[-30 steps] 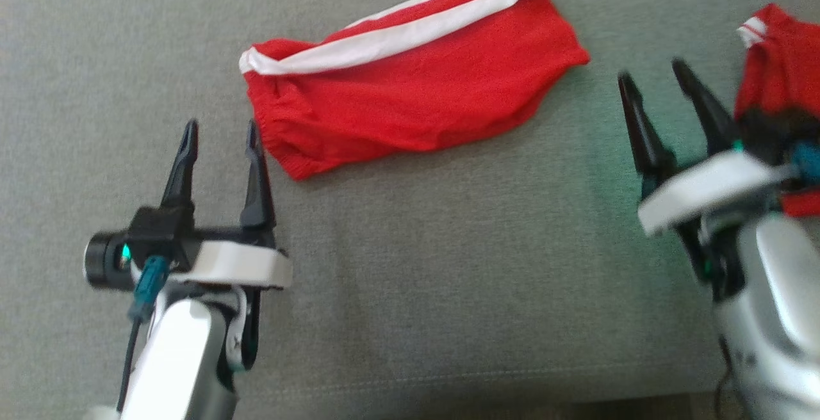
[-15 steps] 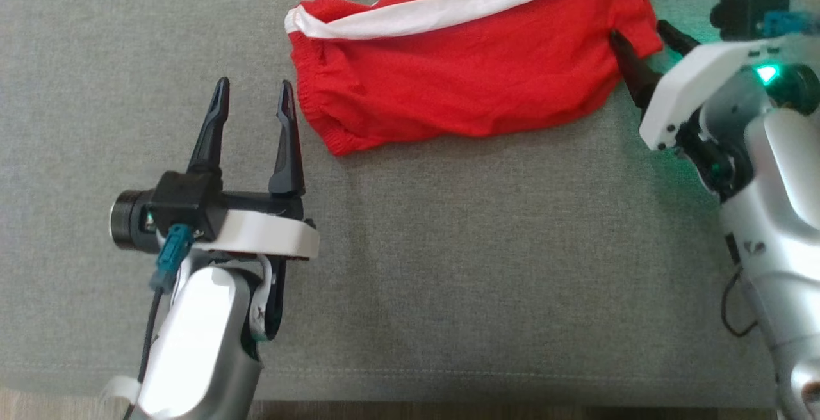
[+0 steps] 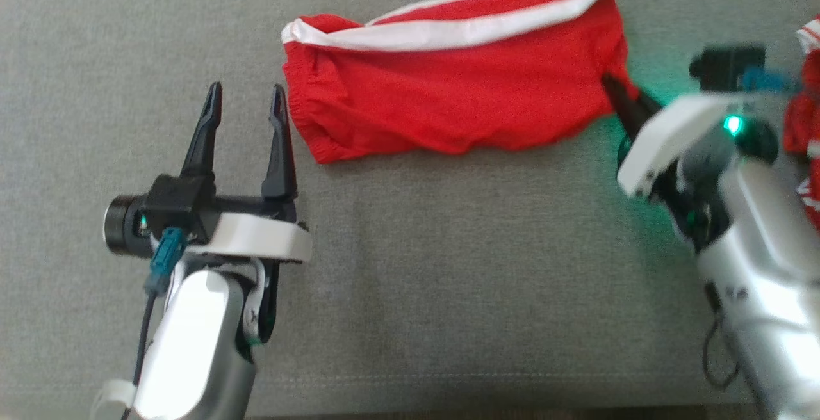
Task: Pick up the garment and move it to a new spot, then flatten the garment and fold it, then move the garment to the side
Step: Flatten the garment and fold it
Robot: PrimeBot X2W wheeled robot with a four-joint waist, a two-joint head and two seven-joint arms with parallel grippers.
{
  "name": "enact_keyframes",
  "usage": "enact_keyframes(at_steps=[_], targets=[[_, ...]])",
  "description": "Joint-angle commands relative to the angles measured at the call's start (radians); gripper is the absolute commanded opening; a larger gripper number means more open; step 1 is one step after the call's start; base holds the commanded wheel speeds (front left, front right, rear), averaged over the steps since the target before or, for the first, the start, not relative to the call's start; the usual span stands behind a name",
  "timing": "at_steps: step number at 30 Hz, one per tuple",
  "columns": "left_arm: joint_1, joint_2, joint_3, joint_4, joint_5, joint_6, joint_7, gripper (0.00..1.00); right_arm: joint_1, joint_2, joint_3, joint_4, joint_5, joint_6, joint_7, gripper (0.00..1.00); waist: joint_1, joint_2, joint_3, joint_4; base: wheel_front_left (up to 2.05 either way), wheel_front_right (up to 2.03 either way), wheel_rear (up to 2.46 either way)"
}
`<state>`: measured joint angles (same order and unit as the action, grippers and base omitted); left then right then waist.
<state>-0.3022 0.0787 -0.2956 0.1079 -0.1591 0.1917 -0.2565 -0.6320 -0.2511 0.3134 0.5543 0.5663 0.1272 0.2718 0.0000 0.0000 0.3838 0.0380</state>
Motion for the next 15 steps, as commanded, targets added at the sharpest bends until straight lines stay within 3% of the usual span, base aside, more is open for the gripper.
enact_keyframes(at_steps=[1, 7, 15], targets=[[0.012, 0.009, 0.040, -0.025, 0.015, -0.005, -0.005, 1.00, 0.024, 0.010, 0.003, -0.040, 0.010, 0.003, -0.019, 0.00, 0.0000, 0.0000, -0.014, -0.011, 0.00, 0.00, 0.00], [0.050, 0.012, 0.051, -0.019, 0.016, -0.009, -0.005, 1.00, 0.182, 0.019, -0.048, -0.111, 0.017, 0.003, -0.087, 0.00, 0.0000, 0.0000, -0.062, -0.032, 0.00, 0.00, 0.00], [0.084, 0.015, 0.051, -0.020, 0.017, -0.018, -0.005, 1.00, 0.288, 0.023, -0.147, -0.148, 0.001, 0.003, -0.086, 0.00, 0.0000, 0.0000, -0.101, -0.035, 0.00, 0.00, 0.00]])
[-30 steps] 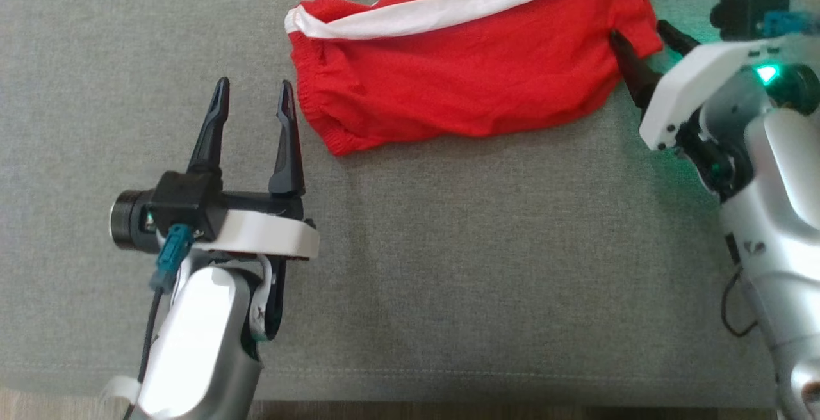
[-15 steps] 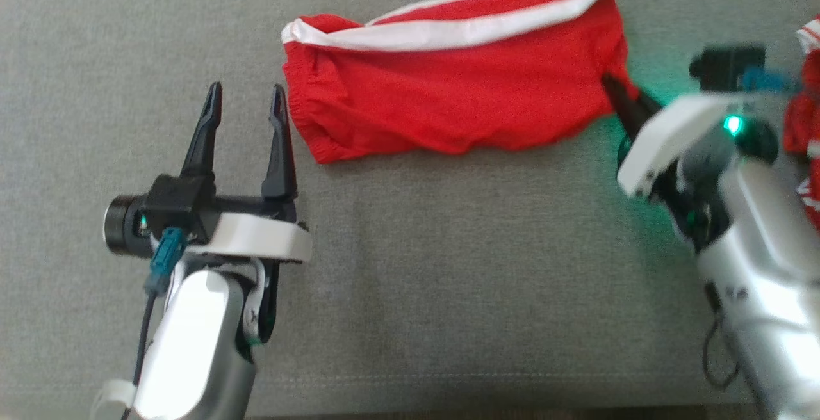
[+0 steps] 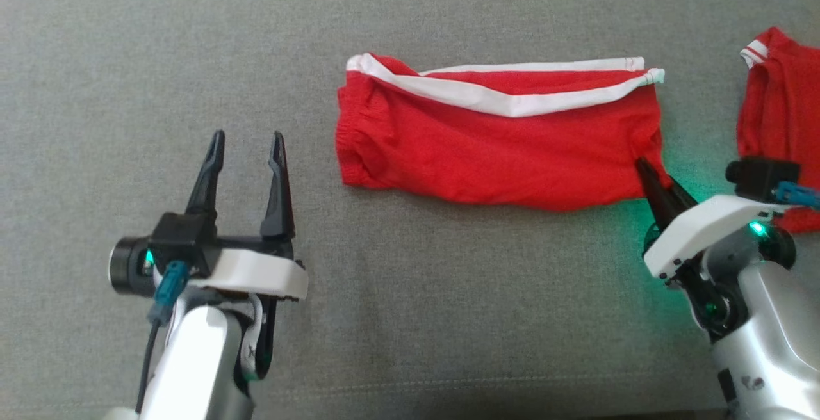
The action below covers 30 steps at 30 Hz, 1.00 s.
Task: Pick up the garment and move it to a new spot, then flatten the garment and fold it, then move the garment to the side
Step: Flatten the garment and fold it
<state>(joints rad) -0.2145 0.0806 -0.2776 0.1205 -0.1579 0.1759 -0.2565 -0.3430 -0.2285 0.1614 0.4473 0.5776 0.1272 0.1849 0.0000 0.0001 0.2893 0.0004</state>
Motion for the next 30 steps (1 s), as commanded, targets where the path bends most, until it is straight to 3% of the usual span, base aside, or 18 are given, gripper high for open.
enact_keyframes(at_steps=[1, 7, 13, 20, 30], targets=[[-0.001, 0.013, 0.031, -0.031, 0.016, -0.003, -0.005, 1.00, 0.002, 0.002, -0.003, -0.046, -0.014, 0.003, 0.006, 0.00, 0.0000, -0.0001, -0.011, 0.004, 0.00, 0.00, 0.00], [0.014, 0.009, 0.020, -0.021, 0.013, -0.010, -0.005, 1.00, -0.049, 0.021, 0.043, -0.146, -0.066, 0.003, 0.053, 0.00, 0.0000, -0.0001, -0.049, 0.017, 0.00, 0.00, 0.00], [0.020, 0.001, 0.006, -0.018, 0.006, -0.015, -0.005, 1.00, -0.166, 0.090, 0.205, -0.195, -0.089, 0.003, 0.129, 0.00, 0.0000, -0.0001, -0.071, 0.052, 0.00, 0.00, 0.00], [0.016, -0.008, -0.006, -0.014, 0.001, -0.017, -0.005, 1.00, -0.259, 0.163, 0.384, -0.082, -0.026, 0.003, 0.128, 0.00, 0.0000, -0.0001, -0.062, 0.112, 0.00, 0.00, 0.00], [0.018, -0.015, -0.003, -0.017, 0.003, -0.010, -0.005, 1.00, -0.287, 0.177, 0.541, 0.049, 0.043, 0.003, 0.055, 0.00, 0.0000, -0.0001, -0.046, 0.133, 0.00, 0.00, 0.00]])
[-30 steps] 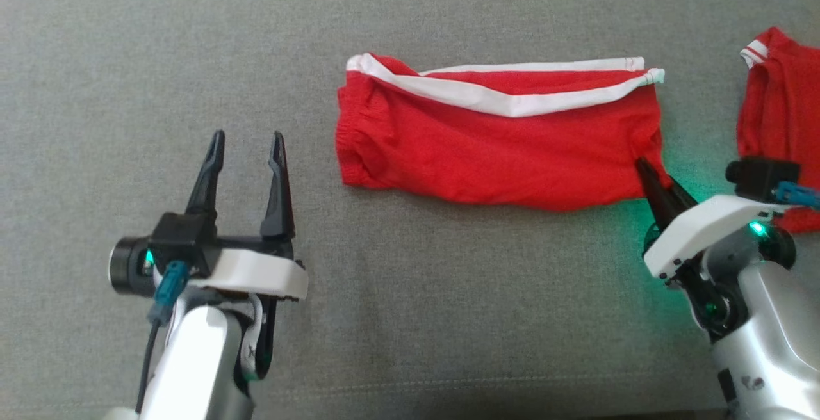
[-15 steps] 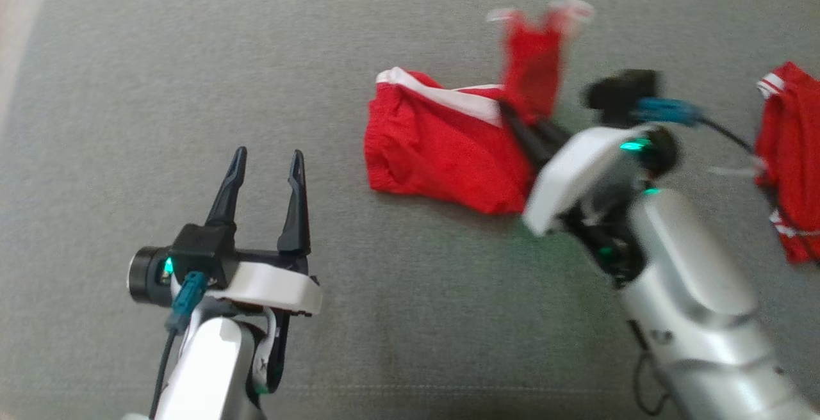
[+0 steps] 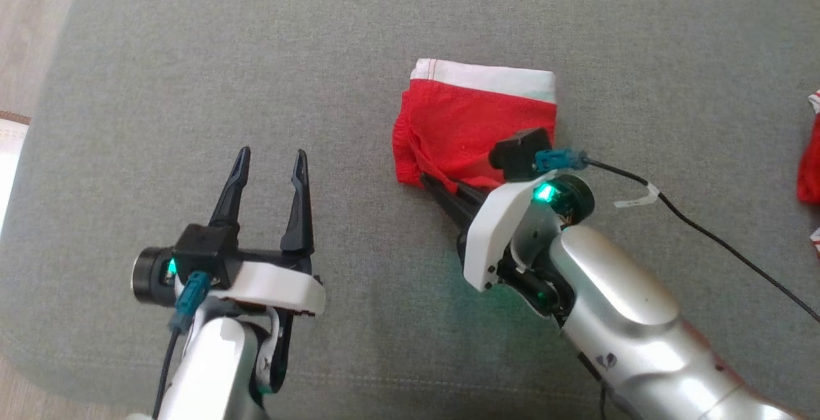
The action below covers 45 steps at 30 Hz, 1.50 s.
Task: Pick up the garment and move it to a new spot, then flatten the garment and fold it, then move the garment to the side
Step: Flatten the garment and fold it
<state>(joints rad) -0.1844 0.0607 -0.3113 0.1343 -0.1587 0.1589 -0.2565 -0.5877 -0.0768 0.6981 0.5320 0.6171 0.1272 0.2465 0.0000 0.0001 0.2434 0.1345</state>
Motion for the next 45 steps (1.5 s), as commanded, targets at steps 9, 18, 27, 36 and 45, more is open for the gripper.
enact_keyframes(at_steps=[9, 18, 27, 36, 45], targets=[[-0.012, 0.003, 0.043, -0.027, 0.010, 0.009, -0.005, 1.00, -0.085, 0.003, 0.050, -0.059, -0.039, 0.003, -0.300, 1.00, 0.0000, -0.0001, -0.002, -0.039, 0.00, 0.00, 0.00], [0.008, 0.022, 0.065, -0.035, 0.026, 0.021, -0.005, 1.00, 0.057, -0.129, -0.188, -0.155, -0.156, 0.003, -0.451, 1.00, 0.0000, -0.0001, -0.030, -0.102, 0.00, 0.00, 0.00], [0.041, 0.059, 0.100, -0.060, 0.028, 0.038, -0.005, 1.00, 0.332, -0.134, -0.491, -0.342, -0.271, 0.003, -0.387, 1.00, 0.0000, -0.0001, -0.060, -0.159, 0.00, 0.00, 0.00], [0.106, 0.082, 0.100, -0.083, 0.029, 0.048, 0.002, 1.00, 0.493, -0.078, -0.569, -0.498, -0.337, 0.003, -0.289, 1.00, 0.0000, -0.0001, -0.127, -0.172, 0.00, 0.00, 0.00], [0.191, 0.098, 0.097, -0.119, 0.021, 0.062, 0.031, 1.00, 0.606, -0.040, -0.606, -0.591, -0.370, 0.003, -0.220, 1.00, 0.0000, -0.0001, -0.192, -0.179, 0.00, 0.00, 0.00]])
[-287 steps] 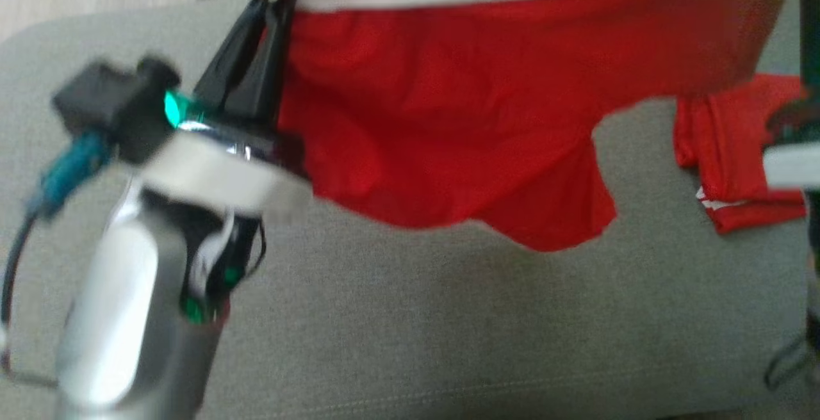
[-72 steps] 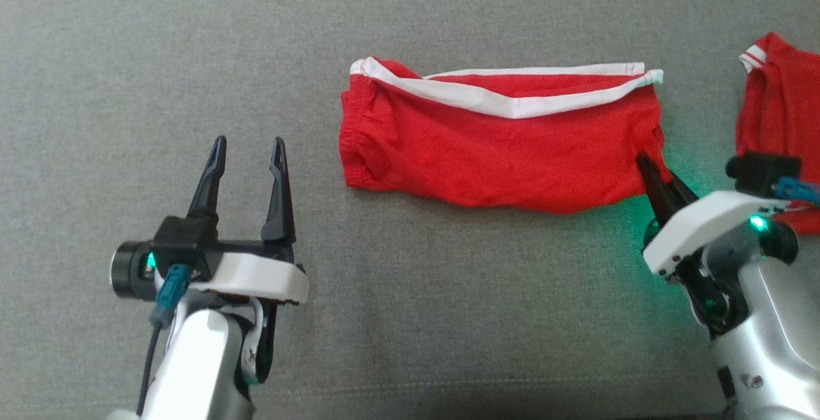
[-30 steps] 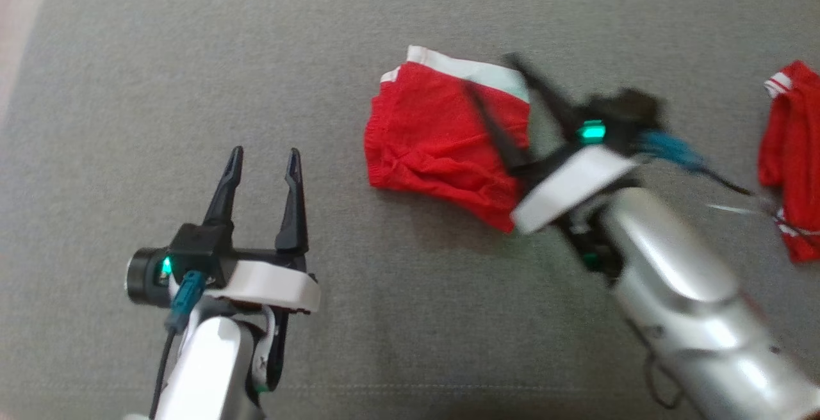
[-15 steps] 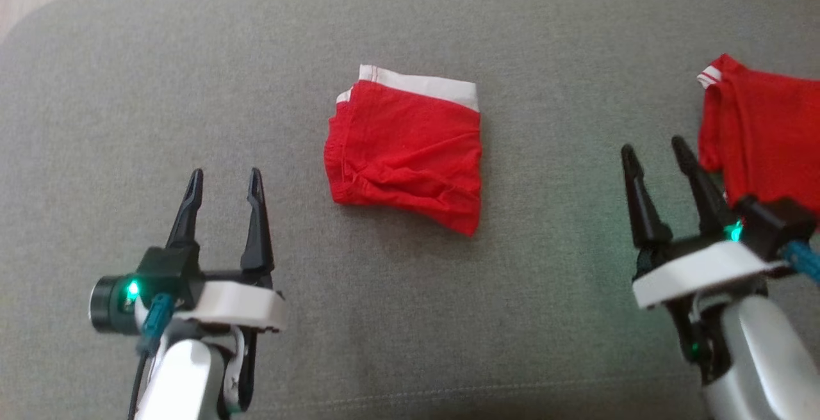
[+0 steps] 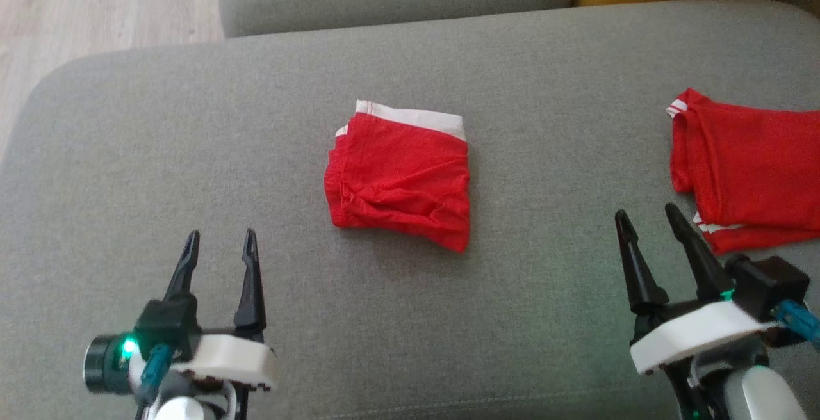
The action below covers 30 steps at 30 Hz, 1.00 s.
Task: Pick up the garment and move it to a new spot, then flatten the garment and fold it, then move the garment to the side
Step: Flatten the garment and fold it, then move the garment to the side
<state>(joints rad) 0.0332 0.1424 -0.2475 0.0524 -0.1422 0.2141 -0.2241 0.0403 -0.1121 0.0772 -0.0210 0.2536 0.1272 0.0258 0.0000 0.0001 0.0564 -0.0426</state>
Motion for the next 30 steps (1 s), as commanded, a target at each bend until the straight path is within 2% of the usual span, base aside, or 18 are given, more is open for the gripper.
enact_keyframes(at_steps=[1, 9, 30], targets=[[-0.019, 0.018, 0.034, -0.039, 0.003, 0.008, 0.001, 1.00, -0.013, -0.002, 0.013, -0.044, -0.008, 0.003, 0.006, 1.00, 0.0000, -0.0001, -0.011, -0.002, 0.00, 0.00, 0.00], [0.024, 0.025, 0.035, -0.056, -0.004, 0.023, 0.022, 1.00, 0.023, 0.011, 0.004, -0.072, -0.020, 0.003, 0.038, 1.00, 0.0000, -0.0001, -0.043, -0.007, 0.00, 0.00, 0.00], [0.022, 0.036, 0.021, -0.090, -0.003, 0.041, 0.037, 1.00, 0.019, 0.021, -0.003, -0.085, -0.024, 0.003, 0.057, 1.00, 0.0000, -0.0001, -0.032, 0.010, 0.00, 0.00, 0.00]])
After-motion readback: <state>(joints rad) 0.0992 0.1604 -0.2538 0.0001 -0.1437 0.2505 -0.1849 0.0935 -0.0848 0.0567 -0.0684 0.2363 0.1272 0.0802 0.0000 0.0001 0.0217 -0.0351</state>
